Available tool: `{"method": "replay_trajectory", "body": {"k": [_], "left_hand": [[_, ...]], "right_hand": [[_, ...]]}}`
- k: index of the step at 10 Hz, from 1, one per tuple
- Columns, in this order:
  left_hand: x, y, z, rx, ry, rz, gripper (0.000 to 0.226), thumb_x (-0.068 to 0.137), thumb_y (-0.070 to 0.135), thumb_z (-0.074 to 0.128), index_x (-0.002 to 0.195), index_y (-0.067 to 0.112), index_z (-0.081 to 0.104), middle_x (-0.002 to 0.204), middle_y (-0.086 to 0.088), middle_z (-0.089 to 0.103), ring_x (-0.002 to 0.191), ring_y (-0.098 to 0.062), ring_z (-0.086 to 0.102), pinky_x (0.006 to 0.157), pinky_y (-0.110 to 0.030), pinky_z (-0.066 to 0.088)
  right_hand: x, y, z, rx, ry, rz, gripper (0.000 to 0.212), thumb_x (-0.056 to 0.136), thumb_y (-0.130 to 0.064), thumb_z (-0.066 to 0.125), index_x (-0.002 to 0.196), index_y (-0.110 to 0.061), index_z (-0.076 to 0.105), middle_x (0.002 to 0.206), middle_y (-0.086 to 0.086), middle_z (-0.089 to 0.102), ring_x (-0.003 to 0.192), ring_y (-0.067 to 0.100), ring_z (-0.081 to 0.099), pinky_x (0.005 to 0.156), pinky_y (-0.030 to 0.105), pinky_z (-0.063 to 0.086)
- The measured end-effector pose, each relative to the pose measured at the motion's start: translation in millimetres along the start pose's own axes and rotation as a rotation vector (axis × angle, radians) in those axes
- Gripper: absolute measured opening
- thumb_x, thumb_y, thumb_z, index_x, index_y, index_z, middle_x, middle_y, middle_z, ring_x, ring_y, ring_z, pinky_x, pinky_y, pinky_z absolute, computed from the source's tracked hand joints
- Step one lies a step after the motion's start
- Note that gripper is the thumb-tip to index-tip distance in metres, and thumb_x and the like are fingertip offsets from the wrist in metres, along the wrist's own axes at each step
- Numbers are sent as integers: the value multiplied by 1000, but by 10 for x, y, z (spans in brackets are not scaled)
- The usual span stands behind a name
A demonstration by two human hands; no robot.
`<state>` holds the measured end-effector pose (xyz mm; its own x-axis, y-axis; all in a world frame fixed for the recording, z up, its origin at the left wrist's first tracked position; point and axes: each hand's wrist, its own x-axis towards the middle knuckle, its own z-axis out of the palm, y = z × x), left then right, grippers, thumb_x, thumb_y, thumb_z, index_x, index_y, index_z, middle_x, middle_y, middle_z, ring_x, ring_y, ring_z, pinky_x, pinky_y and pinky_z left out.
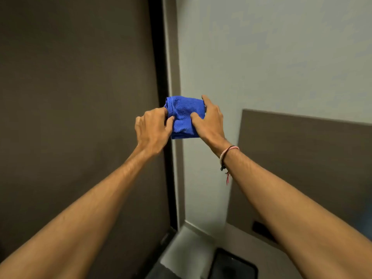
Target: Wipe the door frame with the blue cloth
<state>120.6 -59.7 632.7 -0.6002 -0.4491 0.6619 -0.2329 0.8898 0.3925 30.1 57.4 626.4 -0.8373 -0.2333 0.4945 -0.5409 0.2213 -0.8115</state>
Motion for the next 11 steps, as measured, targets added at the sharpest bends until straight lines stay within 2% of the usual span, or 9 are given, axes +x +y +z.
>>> {"method": "replay_trajectory", "body": {"k": [2, 3, 4, 5, 6, 7, 8, 9, 11], "left_hand": [[-543, 533, 1698, -90, -355, 21, 31, 98, 34, 58, 84, 9, 70, 76, -6, 73, 77, -33, 67, 77, -46, 56], [-992, 551, 2732, -46, -507, 9, 31, 98, 35, 57, 90, 10, 73, 82, -7, 76, 81, -33, 70, 71, -41, 56], [-1402, 439, 3319, -1, -637, -24, 30, 99, 35, 58, 89, 10, 72, 84, -9, 75, 82, -34, 70, 64, -36, 49], [-2146, 166, 4176, 61, -802, -74, 29, 100, 36, 58, 93, 11, 71, 93, -13, 75, 89, -37, 70, 68, -39, 49], [-2638, -43, 4605, 111, -902, -127, 29, 101, 38, 57, 101, 13, 72, 104, -13, 75, 98, -37, 70, 77, -41, 53], [-3362, -340, 5186, 171, -1047, -194, 29, 103, 38, 55, 107, 13, 69, 113, -13, 74, 105, -36, 69, 82, -41, 54], [-3760, -510, 5475, 212, -1138, -231, 29, 105, 35, 52, 112, 12, 68, 117, -14, 73, 108, -36, 69, 85, -42, 55], [-4237, -760, 5799, 239, -1286, -287, 25, 107, 21, 49, 120, 9, 67, 121, -14, 72, 110, -33, 70, 90, -40, 55], [-4481, -876, 5950, 217, -1368, -346, 27, 103, 5, 47, 124, 0, 62, 131, -18, 64, 116, -36, 66, 96, -40, 53]], "right_hand": [[-40, 1729, -632, -80, 28, 286, 63, 89, -16, 59, 150, -18, 41, 140, 9, 56, 130, 24, 53, 111, 39, 46], [-271, 2882, -776, -125, 27, 485, 53, 81, -17, 69, 130, -23, 50, 111, 8, 66, 93, 18, 65, 88, 40, 59], [-552, 3632, -760, -144, -3, 607, 44, 77, -19, 78, 114, -23, 55, 99, 0, 65, 79, 5, 60, 79, 31, 59], [-1062, 4761, -549, -154, -131, 792, 39, 76, -16, 86, 106, -18, 61, 104, 2, 65, 83, 8, 61, 74, 22, 54], [-1426, 5357, -368, -150, -209, 891, 36, 79, -8, 83, 109, -9, 63, 112, 12, 67, 94, 21, 64, 83, 32, 55], [-1991, 6182, -82, -236, -374, 979, 35, 87, -1, 70, 121, 3, 63, 126, 21, 64, 110, 30, 62, 91, 23, 46], [-2327, 6567, 52, -169, -423, 1119, 41, 91, 3, 60, 132, 1, 59, 132, 21, 62, 112, 28, 62, 83, 12, 47], [-2687, 6940, 254, -106, -543, 1257, 50, 96, 1, 51, 146, -7, 49, 142, 21, 54, 128, 32, 57, 108, 31, 46], [-2817, 7051, 444, -148, -716, 1258, 65, 96, -1, 47, 158, -11, 28, 155, 24, 40, 121, 26, 53, 114, 40, 41]]}}
